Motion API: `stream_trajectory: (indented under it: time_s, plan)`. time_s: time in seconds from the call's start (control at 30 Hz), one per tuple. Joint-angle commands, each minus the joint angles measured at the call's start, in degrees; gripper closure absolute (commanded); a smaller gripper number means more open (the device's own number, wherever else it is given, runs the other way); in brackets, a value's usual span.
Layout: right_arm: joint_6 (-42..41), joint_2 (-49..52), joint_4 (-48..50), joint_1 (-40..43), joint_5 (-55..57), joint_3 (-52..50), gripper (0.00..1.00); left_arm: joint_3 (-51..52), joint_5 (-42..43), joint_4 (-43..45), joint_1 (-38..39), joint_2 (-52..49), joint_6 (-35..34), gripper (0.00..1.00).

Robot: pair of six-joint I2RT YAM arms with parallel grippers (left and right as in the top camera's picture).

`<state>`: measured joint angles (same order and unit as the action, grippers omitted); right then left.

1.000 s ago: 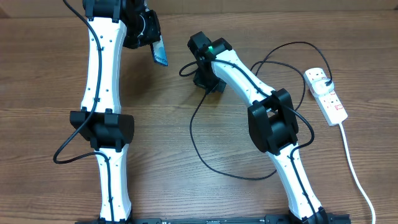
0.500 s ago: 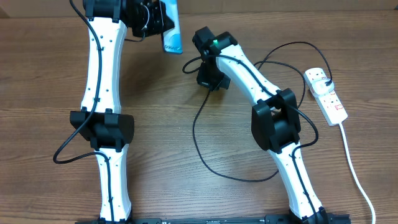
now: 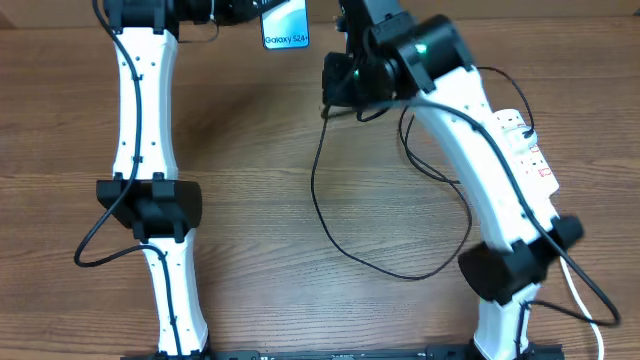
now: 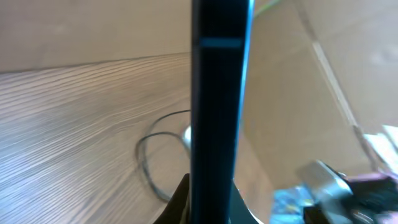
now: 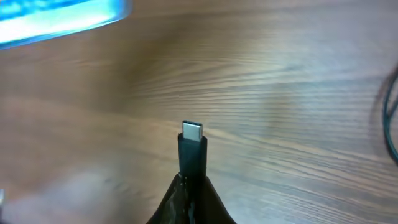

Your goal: Plug charger to phone and switch on socket

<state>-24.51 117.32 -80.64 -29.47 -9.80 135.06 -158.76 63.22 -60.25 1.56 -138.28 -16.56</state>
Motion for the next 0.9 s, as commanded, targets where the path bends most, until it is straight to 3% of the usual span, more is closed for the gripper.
stream_trajectory:
  time_s: [0.0,0.4,0.87]
  plan:
    - [5.1,-3.2,0.1,-4.4,-1.8,0.9,0.96,-1.5,14.7,4.0,0.1,1.9,-4.3,0.96]
    - [2.0,-4.8,2.4,-11.4,15.8,1.1,0.96,-1.5,20.7,6.9,0.5,1.9,-4.4,0.96]
    - [2.3,-4.8,7.1,-11.3,17.6,1.2,0.96,-1.5,20.9,6.1,3.0,1.9,-2.2,0.96]
